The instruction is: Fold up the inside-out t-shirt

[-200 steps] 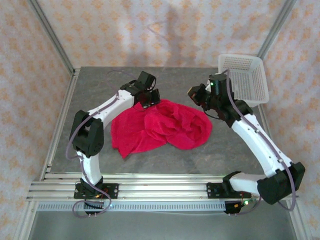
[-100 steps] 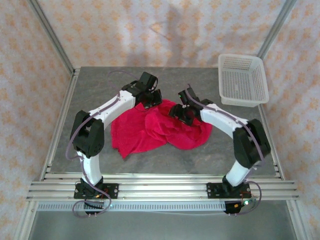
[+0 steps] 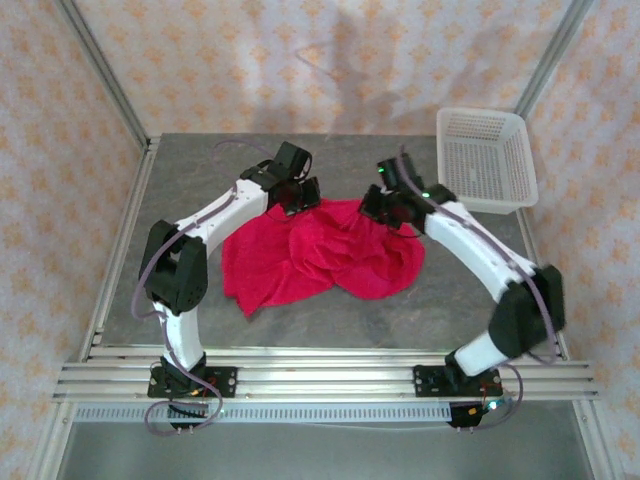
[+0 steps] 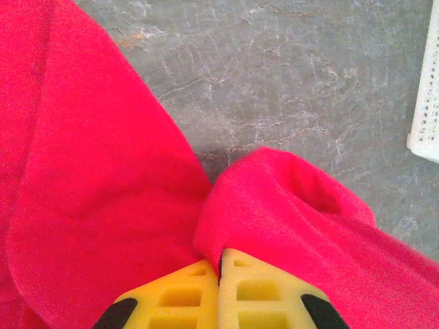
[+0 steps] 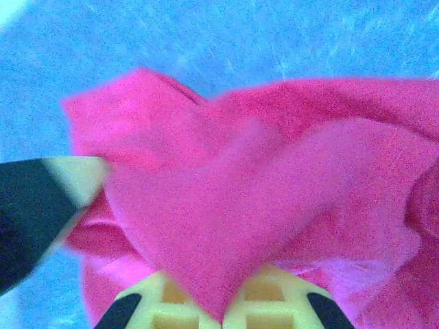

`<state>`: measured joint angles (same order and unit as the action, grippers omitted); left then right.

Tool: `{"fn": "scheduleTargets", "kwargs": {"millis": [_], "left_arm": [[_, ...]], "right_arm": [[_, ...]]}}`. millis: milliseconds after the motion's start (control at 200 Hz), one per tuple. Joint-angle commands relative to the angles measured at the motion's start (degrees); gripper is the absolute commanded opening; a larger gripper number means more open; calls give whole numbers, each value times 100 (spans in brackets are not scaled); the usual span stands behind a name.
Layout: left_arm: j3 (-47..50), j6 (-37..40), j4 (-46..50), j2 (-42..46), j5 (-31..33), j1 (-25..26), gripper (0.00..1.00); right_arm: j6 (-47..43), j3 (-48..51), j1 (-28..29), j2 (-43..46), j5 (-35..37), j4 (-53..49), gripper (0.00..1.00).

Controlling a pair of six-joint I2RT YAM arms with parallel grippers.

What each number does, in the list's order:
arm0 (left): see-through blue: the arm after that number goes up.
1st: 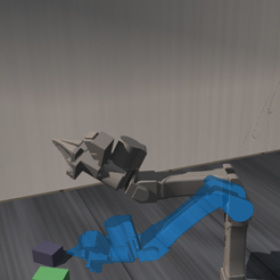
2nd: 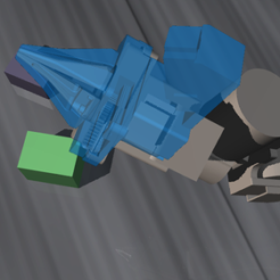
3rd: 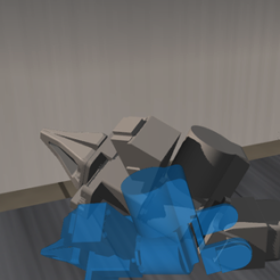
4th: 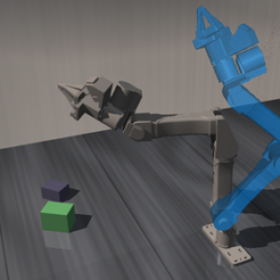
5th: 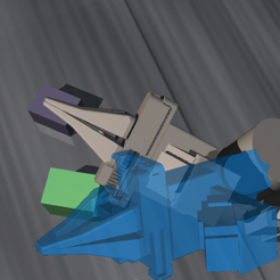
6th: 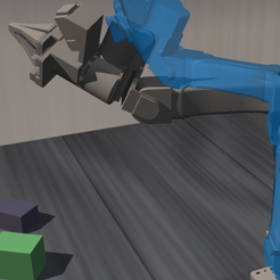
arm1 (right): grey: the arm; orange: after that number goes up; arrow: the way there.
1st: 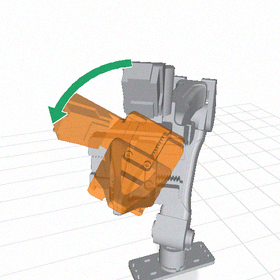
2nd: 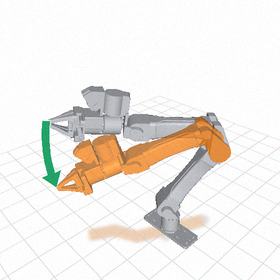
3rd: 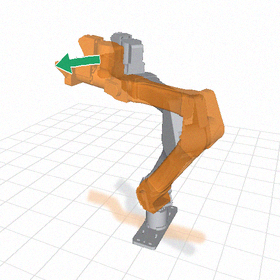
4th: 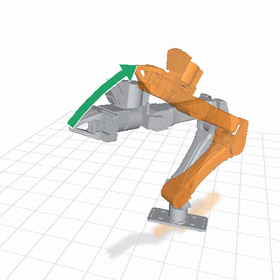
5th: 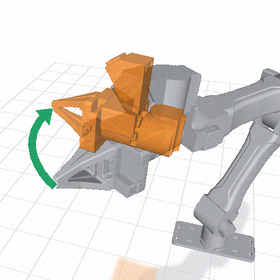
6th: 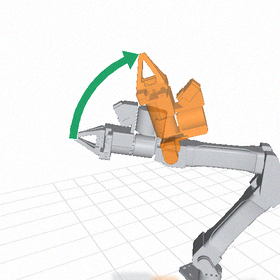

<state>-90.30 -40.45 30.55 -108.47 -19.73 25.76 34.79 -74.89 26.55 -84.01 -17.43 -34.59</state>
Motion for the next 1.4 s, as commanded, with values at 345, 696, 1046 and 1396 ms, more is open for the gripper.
{"fn": "scheduleTargets", "kwargs": {"millis": [345, 696, 1046, 1396], "left_arm": [[-318, 455, 241, -232, -22, 115, 14], [360, 839, 34, 247, 307, 571, 58], [691, 642, -73, 80, 285, 557, 56], [1000, 582, -163, 81, 310, 562, 56]], "right_arm": [[273, 273, -1089, -90, -1189, 444, 0], [-298, 39, -965, -1070, -463, 20, 32], [-101, -97, -374, -1522, -153, 79, 38], [-116, -1205, -356, -2848, 472, -40, 46]]}}
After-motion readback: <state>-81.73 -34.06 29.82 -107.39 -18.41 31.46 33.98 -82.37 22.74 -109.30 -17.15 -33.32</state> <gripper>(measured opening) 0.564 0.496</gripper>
